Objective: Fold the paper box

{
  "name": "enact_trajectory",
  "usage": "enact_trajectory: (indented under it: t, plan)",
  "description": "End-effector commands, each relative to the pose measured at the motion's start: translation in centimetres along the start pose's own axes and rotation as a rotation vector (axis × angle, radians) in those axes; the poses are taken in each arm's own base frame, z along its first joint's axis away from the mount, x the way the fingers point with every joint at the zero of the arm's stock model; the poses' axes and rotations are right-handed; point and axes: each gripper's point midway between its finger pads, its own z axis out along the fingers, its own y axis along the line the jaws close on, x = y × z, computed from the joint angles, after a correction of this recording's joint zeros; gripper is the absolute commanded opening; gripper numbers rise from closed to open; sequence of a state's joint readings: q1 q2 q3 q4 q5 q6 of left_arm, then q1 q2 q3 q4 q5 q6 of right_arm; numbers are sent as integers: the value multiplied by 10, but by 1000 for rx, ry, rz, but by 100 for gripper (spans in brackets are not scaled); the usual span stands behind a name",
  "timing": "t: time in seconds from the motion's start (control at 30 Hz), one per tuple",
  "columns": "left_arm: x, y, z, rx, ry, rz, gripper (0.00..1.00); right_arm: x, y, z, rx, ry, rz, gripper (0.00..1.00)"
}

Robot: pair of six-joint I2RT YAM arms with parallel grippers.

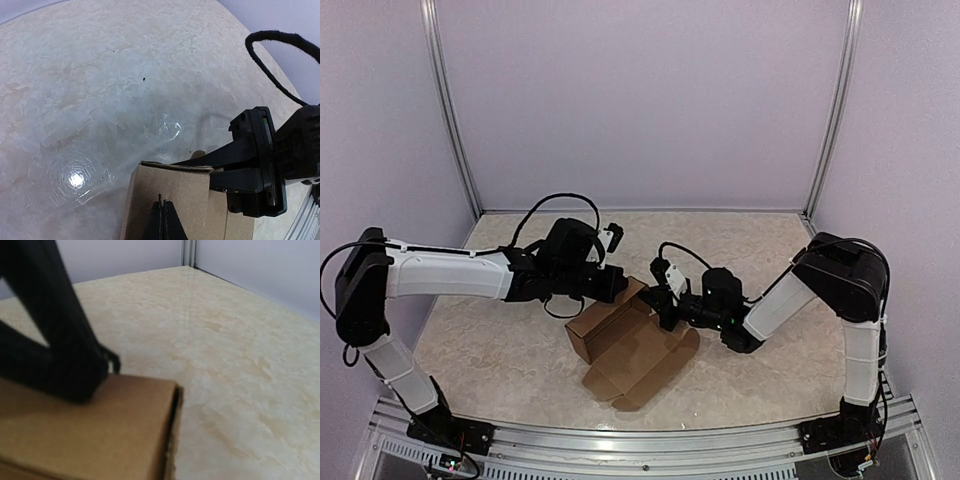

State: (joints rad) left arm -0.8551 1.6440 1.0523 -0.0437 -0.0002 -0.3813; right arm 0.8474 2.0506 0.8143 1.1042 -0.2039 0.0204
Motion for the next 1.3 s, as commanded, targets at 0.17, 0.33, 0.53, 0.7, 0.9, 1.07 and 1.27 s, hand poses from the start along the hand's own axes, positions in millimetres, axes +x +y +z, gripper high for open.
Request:
enact_trajectory:
  t: [0.17, 0.33, 0.53, 0.7, 0.9, 1.07, 1.27]
  plan:
    - [11, -6, 16, 9, 33, -1, 0, 20, -5, 0, 22, 4, 39, 0]
    - [23, -8, 22, 8, 60, -13, 0, 25, -5, 2, 26, 8, 54, 12]
    - [36, -6, 27, 2, 81, -37, 0, 31, -3, 5, 37, 18, 54, 25]
    - [38, -7, 27, 3, 83, -41, 0, 37, -3, 8, 50, 28, 56, 29]
    - [37, -7, 27, 4, 80, -45, 0, 38, -5, 14, 72, 26, 52, 31]
    - [38, -7, 27, 3, 82, -47, 0, 40, -7, 20, 90, 29, 51, 31]
    - [38, -7, 26, 3, 84, -46, 0, 42, -10, 26, 104, 28, 52, 16]
